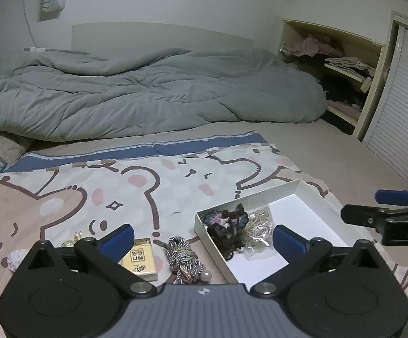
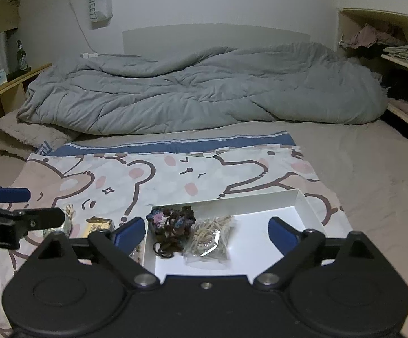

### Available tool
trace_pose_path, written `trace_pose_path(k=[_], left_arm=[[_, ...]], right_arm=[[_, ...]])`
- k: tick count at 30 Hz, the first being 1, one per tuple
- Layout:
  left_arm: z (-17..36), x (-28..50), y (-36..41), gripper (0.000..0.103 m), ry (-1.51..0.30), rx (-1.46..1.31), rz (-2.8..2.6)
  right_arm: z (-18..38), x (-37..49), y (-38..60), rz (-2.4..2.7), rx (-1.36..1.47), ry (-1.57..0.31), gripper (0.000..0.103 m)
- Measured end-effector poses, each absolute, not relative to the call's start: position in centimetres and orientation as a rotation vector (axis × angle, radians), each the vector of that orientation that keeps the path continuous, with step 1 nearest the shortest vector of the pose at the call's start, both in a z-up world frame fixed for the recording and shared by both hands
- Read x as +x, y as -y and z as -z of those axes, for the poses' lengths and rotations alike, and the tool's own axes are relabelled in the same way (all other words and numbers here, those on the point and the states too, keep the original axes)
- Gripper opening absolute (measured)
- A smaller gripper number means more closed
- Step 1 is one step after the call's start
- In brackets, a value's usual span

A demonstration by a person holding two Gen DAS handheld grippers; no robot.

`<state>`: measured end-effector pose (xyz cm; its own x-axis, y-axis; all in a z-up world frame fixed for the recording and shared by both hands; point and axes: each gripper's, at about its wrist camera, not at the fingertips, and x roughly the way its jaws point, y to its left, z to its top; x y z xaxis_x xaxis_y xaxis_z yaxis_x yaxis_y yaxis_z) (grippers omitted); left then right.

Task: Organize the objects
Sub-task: 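Withdraw both grippers from the box back over the remaining items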

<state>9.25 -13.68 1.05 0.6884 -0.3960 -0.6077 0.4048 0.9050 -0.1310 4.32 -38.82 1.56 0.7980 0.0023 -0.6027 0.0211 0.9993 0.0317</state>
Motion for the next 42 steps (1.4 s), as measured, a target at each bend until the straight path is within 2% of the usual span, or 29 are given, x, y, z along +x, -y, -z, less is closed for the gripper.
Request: trace_pose_path(k=[5,22,42], left_arm=[[-0.4,8.7,13.5,0.103,-0.672,0.013,0.436],[0.9,8.4,12.1,0.103,-0.656,0.046,0.363],[0.7,8.2,3.8,0.103,-0.63,0.0,0.218]], right_arm=[[-1.2,3.0,39.0,0.037,0.051,-0.622,0.103],[0.1,2.0,39.6,0.08,0.054,-0.601,0.103],[1.7,4.9,34.4,0.005,0.074,-0.641,0.103]])
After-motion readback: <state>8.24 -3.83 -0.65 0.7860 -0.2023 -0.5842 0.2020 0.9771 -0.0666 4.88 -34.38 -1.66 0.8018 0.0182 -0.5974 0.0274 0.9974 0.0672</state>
